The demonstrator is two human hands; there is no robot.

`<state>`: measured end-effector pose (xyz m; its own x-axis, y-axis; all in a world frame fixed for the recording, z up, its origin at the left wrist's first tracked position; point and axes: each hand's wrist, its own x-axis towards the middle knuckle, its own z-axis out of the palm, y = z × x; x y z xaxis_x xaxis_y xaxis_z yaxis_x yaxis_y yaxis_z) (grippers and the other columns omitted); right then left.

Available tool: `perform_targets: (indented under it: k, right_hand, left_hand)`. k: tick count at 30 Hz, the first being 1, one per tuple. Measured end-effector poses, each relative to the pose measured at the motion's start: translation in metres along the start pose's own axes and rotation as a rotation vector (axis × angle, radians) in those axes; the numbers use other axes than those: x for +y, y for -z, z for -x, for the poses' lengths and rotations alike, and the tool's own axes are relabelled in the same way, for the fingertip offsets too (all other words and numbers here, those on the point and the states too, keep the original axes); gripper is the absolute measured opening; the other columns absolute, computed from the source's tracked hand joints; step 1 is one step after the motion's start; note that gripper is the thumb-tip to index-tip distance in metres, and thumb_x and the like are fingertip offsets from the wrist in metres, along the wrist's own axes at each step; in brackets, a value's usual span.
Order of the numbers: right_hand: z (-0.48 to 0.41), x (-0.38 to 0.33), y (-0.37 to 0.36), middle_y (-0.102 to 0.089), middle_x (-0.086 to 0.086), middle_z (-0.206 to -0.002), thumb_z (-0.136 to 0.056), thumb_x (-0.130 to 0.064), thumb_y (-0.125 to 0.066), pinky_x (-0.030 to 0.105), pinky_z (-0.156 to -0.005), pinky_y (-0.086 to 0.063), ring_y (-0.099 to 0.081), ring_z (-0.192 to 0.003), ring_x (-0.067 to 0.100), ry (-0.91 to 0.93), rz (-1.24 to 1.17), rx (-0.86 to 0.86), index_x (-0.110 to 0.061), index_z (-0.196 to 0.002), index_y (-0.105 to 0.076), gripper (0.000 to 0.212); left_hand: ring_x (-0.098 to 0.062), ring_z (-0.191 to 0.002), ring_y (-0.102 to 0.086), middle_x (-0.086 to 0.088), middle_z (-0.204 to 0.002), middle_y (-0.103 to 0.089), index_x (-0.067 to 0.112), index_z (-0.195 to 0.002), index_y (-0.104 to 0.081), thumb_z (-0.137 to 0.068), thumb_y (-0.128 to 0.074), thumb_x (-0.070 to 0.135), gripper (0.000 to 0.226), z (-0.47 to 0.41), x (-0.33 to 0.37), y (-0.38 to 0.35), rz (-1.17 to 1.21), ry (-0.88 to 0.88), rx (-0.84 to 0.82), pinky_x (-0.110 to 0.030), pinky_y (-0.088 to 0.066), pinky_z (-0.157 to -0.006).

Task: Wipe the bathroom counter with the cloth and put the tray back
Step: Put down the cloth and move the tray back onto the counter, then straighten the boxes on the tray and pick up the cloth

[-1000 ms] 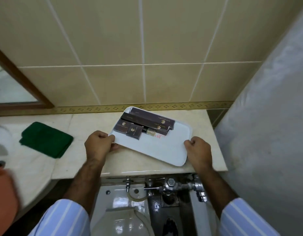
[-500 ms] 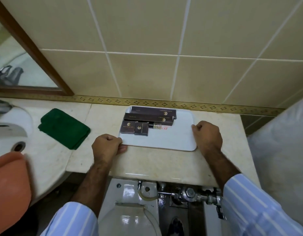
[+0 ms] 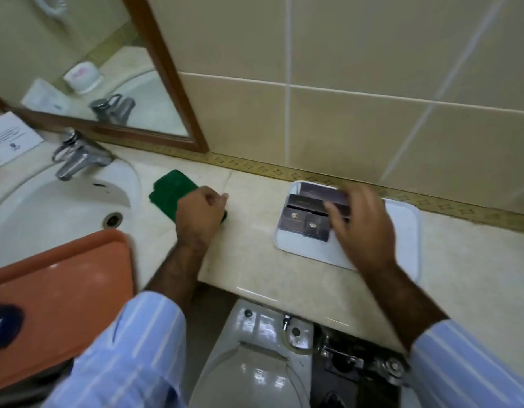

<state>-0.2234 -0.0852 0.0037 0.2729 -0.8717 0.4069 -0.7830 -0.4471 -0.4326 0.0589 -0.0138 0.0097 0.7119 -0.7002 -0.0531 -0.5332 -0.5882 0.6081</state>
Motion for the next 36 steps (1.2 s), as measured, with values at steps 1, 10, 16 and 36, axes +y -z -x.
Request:
perform_targets:
  k: [1,10,16,36]
  right_hand:
    - [-0.005,-0.029,-0.013,-0.067,0.010,-0.107,-0.097,-0.033,-0.063,0.039,-0.085,-0.048,-0.061,-0.099,0.030,0.073,-0.072,-0.053,-0.010,-0.113,-0.066,0.029]
    - [-0.018,-0.179,-0.148,-0.058,0.017,-0.126,-0.102,-0.032,-0.053,0.038,-0.096,-0.045,-0.055,-0.117,0.037,0.003,0.021,-0.609,-0.004,-0.121,-0.063,0.035]
    - [-0.014,-0.195,-0.154,-0.064,0.017,-0.116,-0.092,-0.016,-0.059,0.038,-0.088,-0.048,-0.059,-0.107,0.033,-0.079,-0.098,-0.504,-0.004,-0.115,-0.063,0.026]
    - [0.120,-0.344,-0.103,-0.079,0.008,-0.089,-0.090,-0.018,-0.068,0.039,-0.067,-0.066,-0.076,-0.070,0.025,-0.216,-0.618,-0.850,-0.010,-0.098,-0.082,0.017]
  left_hand:
    - [-0.029,-0.103,-0.069,-0.011,-0.107,-0.076,0.008,-0.109,-0.075,-0.093,-0.069,0.035,0.032,-0.016,-0.013,0.012,-0.043,-0.031,0.054,-0.034,-0.052,-0.096]
    - [-0.043,-0.126,-0.056,-0.026,-0.135,-0.060,-0.005,-0.131,-0.054,-0.097,-0.064,0.043,0.061,-0.113,-0.084,0.039,-0.423,0.089,-0.132,-0.044,-0.045,-0.102]
    - [-0.038,-0.110,-0.068,-0.021,-0.116,-0.073,-0.002,-0.110,-0.071,-0.082,-0.079,0.042,0.053,-0.126,-0.099,0.042,-0.152,0.168,-0.111,-0.036,-0.052,-0.084]
    - [-0.027,-0.095,-0.075,-0.016,-0.106,-0.078,0.010,-0.096,-0.075,-0.076,-0.088,0.009,0.024,-0.005,-0.231,0.174,0.463,0.354,-0.050,-0.043,-0.062,-0.090]
